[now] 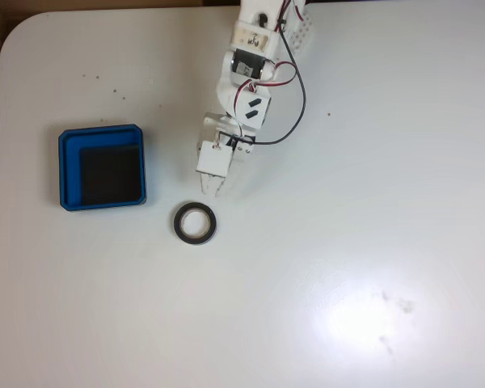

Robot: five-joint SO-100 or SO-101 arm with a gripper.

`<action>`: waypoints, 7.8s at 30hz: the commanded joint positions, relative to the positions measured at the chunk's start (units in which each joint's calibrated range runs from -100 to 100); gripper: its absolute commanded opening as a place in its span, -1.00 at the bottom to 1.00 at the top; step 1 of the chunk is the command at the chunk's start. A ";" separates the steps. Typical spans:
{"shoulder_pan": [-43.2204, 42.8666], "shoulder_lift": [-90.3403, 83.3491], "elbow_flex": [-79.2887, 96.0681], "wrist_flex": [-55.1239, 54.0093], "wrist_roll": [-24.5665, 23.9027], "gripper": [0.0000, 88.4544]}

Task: Pick the black tape roll and drop it in the blue box

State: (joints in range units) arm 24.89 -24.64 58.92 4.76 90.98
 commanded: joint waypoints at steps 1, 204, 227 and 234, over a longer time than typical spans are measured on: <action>-0.02 -0.03 -4.57 -1.21 1.66 -0.96; 1.44 38.85 -45.90 21.48 1.31 -0.96; 4.37 22.47 -45.54 21.89 1.04 -0.96; 5.45 14.36 -45.54 21.89 1.04 -0.96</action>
State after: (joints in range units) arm 30.13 -5.17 15.52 27.09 92.07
